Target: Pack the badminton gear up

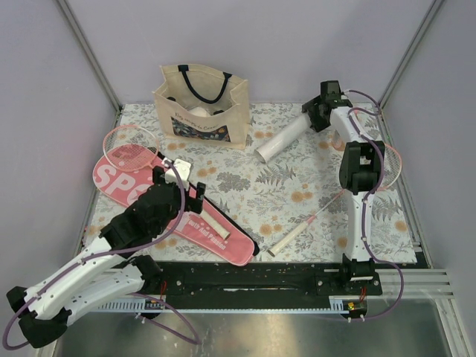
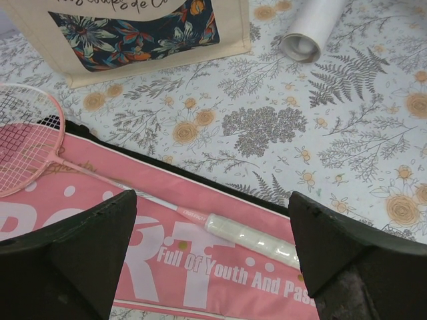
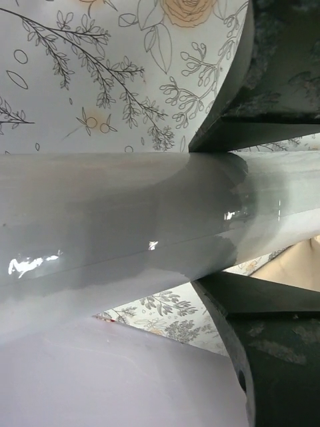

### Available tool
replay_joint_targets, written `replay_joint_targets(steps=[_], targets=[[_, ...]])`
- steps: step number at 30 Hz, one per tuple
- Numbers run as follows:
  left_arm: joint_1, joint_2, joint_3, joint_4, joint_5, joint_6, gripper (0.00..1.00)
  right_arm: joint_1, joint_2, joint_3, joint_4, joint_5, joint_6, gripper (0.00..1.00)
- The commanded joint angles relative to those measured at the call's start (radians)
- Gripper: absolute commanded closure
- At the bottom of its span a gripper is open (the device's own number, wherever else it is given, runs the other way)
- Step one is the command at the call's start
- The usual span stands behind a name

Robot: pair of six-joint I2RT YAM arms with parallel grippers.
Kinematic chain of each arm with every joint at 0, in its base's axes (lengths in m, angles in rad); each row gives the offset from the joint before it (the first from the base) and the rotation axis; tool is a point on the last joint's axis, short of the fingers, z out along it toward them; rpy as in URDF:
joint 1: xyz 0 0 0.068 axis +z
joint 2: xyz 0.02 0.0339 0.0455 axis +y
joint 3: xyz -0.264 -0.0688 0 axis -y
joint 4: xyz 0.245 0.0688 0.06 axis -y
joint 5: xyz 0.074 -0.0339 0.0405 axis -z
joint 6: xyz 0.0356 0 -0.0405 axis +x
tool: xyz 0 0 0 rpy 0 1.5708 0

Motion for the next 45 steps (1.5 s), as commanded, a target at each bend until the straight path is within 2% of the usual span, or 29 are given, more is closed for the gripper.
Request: replay_joint_targets(steps=[1,6,7,8,13,18,20,23,26,30,34,37,41,45], targets=[[0.023,0.034,0.002,0.040,-0.041,-0.009,0.01,0.005,0.000,0.075,0.038,0.001,-0.018,0.21],[0.070,0.074,0.033,0.030,0.001,-0.064,0.01,0.005,-0.052,0.039,0.041,-0.053,-0.072,0.11],[0.081,0.078,0.037,0.030,0.005,-0.087,0.01,0.004,-0.069,0.020,0.038,-0.059,-0.079,0.04],[0.092,0.083,0.039,0.030,0.001,-0.118,0.01,0.005,-0.088,0.005,0.038,-0.059,-0.086,0.02],[0.110,0.100,0.050,-0.015,-0.091,-0.312,0.01,0.007,-0.227,-0.115,0.052,-0.138,-0.141,0.09],[0.141,0.100,0.071,-0.105,-0.136,-0.507,0.04,0.014,-0.488,-0.400,0.171,-0.218,-0.202,0.10],[0.181,0.112,0.073,-0.125,-0.107,-0.564,0.05,0.016,-0.584,-0.532,0.251,-0.266,-0.216,0.11],[0.286,0.158,0.082,-0.139,-0.027,-0.607,0.09,0.033,-0.697,-0.682,0.282,-0.339,-0.274,0.12],[0.394,0.219,0.093,-0.153,0.027,-0.699,0.09,0.085,-0.793,-0.803,0.293,-0.386,-0.332,0.11],[0.446,0.282,0.094,-0.113,0.054,-0.759,0.12,0.197,-0.914,-0.944,0.296,-0.407,-0.408,0.11],[0.509,0.402,0.148,-0.121,0.051,-0.843,0.16,0.318,-1.017,-1.031,0.311,-0.352,-0.409,0.11],[0.557,0.482,0.137,-0.098,0.132,-0.937,0.21,0.370,-1.030,-1.048,0.356,-0.378,-0.357,0.13],[0.586,0.566,0.133,-0.102,0.111,-0.975,0.31,0.415,-1.042,-1.038,0.353,-0.384,-0.382,0.16],[0.612,0.660,0.129,-0.070,0.113,-0.968,0.40,0.450,-1.076,-1.097,0.385,-0.343,-0.368,0.19]])
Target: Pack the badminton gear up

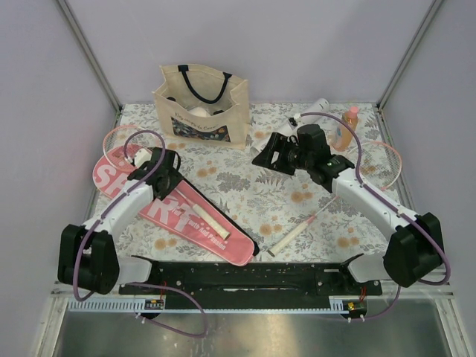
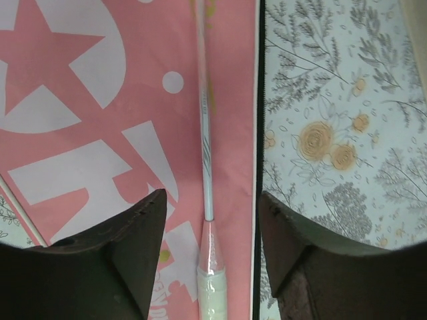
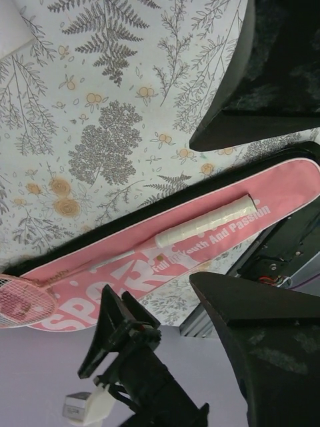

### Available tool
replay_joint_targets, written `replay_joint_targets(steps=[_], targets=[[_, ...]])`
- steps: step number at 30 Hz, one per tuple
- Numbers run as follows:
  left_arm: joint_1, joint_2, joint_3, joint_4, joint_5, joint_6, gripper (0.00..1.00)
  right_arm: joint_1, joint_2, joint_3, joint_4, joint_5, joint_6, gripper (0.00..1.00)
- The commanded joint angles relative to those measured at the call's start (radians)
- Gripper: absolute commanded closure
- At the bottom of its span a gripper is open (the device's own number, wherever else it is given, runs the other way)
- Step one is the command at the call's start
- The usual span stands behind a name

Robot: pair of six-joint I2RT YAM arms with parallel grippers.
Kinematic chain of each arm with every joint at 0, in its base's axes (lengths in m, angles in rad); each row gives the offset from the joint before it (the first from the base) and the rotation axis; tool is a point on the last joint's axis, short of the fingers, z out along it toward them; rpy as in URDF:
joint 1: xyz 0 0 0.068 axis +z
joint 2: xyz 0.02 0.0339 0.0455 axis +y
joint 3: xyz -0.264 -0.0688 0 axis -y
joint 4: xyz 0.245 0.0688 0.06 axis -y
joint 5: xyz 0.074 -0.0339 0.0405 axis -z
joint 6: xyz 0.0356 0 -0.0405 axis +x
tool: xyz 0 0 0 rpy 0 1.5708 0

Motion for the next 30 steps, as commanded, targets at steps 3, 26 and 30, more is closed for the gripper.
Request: replay_joint_targets(steps=[3,26,30], targets=[[0.031,0.131,0.028,0.084,0.029,-0.048,0.47,0.065,-0.086,-0.046,0.009,0.061,-0.009,0.20],[0.082,0.310,0.043,0.093,0.152,-0.129,0.72,0.280,-0.124,0.034,-0.215,0.156,-0.066,0.07],[0.082,0.327,0.048,0.072,0.147,-0.140,0.72,0.284,-0.157,0.003,-0.193,0.167,-0.056,0.08]])
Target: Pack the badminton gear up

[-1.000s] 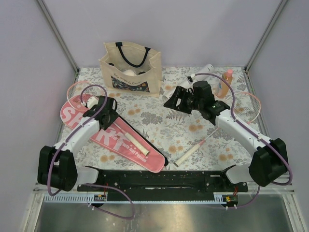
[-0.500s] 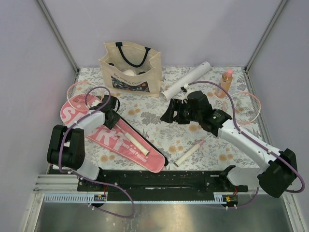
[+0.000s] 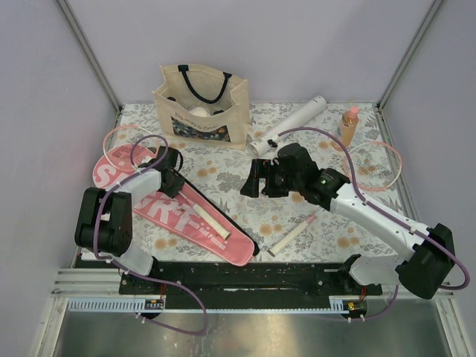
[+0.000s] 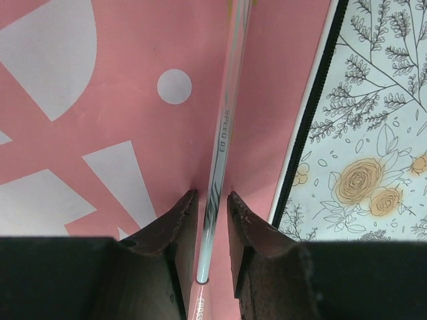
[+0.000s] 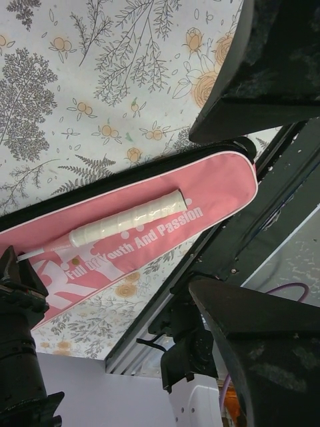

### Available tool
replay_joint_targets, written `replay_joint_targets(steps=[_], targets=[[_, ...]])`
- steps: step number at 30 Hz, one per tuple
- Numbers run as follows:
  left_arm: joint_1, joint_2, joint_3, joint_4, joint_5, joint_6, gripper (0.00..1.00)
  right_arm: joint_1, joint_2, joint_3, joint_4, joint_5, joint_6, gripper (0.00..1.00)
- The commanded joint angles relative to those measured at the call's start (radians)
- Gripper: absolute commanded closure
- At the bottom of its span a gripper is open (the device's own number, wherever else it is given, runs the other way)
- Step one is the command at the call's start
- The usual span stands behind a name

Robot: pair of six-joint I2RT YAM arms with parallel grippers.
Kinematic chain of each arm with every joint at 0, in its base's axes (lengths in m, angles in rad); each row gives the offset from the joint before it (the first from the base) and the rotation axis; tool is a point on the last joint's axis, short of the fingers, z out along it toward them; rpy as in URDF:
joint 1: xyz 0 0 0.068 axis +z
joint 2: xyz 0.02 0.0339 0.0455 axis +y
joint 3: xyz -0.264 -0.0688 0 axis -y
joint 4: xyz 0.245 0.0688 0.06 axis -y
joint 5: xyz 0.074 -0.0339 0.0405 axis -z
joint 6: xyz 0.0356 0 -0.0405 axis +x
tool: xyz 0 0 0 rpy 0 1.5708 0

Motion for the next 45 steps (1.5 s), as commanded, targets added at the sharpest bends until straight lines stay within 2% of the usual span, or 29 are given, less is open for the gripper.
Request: replay_joint_targets(steps=[1,3,4,5,9,13,17,20,28,34,36,40,45], targets=[[0.007,0.017,0.015,-0.020,0.015,-0.024,0.73,0.008,-0.038,0.006,0.020,0.026,-0.018,0.08],[0.007,0.013,0.001,-0.023,-0.003,-0.029,0.78,0.008,-0.012,0.001,0.016,-0.005,-0.059,0.07],[0.009,0.010,-0.008,-0.031,-0.014,-0.039,0.91,0.010,0.002,0.009,0.000,-0.005,-0.079,0.06],[0.010,0.006,-0.017,-0.036,-0.018,-0.050,1.00,0.008,0.010,0.012,-0.010,-0.006,-0.093,0.04],[0.010,-0.072,-0.057,-0.023,-0.005,-0.058,1.00,0.008,0.037,-0.002,0.037,-0.049,-0.112,0.01],[0.010,-0.190,-0.083,-0.017,-0.005,-0.001,1.00,0.018,0.066,-0.066,0.211,-0.157,-0.089,0.00],[0.010,-0.313,-0.120,-0.016,0.006,0.052,1.00,0.028,0.150,-0.074,0.351,-0.278,-0.075,0.04],[0.010,-0.417,-0.183,0.024,0.064,0.060,1.00,0.053,0.218,-0.053,0.433,-0.351,-0.043,0.07],[0.010,-0.615,-0.315,0.107,0.216,0.023,1.00,0.146,0.413,0.021,0.572,-0.398,0.071,0.14],[0.010,-0.686,-0.330,0.095,0.238,0.013,1.00,0.212,0.522,0.084,0.589,-0.390,0.099,0.19],[0.012,-0.700,-0.327,0.076,0.265,0.010,1.00,0.220,0.543,0.099,0.586,-0.382,0.103,0.23],[0.010,-0.735,-0.350,0.079,0.290,-0.009,1.00,0.228,0.577,0.111,0.620,-0.395,0.140,0.38],[0.010,-0.775,-0.363,0.070,0.315,-0.010,1.00,0.239,0.597,0.127,0.615,-0.396,0.140,0.43]])
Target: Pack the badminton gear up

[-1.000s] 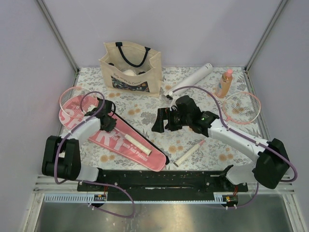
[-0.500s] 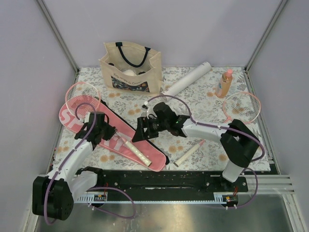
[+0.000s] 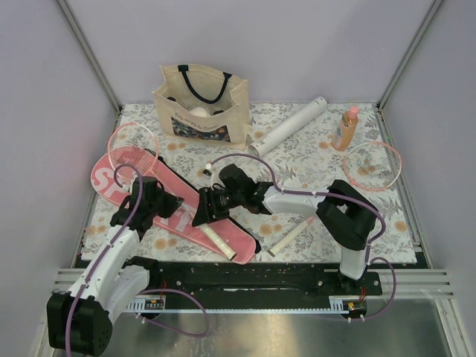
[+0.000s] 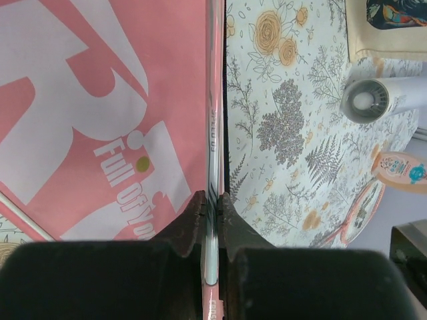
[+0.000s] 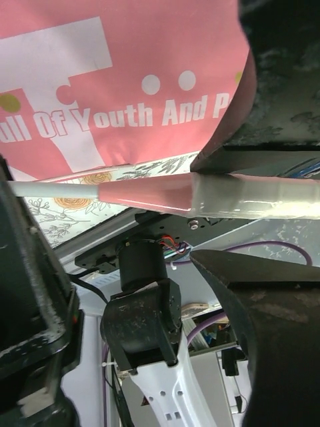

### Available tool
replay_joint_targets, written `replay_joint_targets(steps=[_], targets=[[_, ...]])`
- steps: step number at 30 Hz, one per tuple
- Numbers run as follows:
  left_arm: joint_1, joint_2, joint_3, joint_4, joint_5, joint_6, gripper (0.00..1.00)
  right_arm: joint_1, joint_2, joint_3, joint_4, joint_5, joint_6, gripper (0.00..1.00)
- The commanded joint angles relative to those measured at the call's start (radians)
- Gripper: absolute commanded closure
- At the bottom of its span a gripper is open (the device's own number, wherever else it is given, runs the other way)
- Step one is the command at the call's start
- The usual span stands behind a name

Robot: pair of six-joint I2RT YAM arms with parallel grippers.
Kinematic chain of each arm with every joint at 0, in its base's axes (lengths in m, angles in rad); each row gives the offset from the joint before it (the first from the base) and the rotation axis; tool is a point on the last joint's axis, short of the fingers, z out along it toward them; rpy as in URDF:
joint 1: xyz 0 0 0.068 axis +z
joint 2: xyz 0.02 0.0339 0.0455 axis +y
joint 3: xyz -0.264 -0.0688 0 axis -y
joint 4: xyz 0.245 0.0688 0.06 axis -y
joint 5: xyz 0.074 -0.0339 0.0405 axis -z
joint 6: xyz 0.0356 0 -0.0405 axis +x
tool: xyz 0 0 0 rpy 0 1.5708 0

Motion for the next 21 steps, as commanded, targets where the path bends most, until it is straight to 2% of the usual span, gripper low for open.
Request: replay_joint_targets(steps=[1,4,5,16,18,20,21], targets=[[0.004,-0.049,0.000,0.042,0.049,-0.012,1.00,0.018,0.017,0.046,0.047,-0.013,0.011,0.48],[0.004,-0.067,0.009,0.019,0.041,-0.005,1.00,0.017,0.018,0.046,0.034,0.002,0.014,0.61],[0.005,-0.074,0.012,0.017,0.044,-0.004,1.00,0.017,0.022,0.054,0.023,0.005,0.012,0.62],[0.004,-0.077,0.031,0.022,0.041,0.008,1.00,0.021,0.054,0.080,-0.008,0.004,0.006,0.55],[0.002,-0.078,0.031,0.028,0.041,0.010,1.00,0.021,0.045,0.075,-0.016,0.024,-0.005,0.65],[0.002,-0.081,0.032,0.030,0.038,0.027,1.00,0.023,0.028,0.059,-0.014,0.050,-0.009,0.83],[0.004,-0.083,0.035,0.027,0.032,0.036,0.94,0.021,0.017,0.052,-0.010,0.054,-0.011,0.90]])
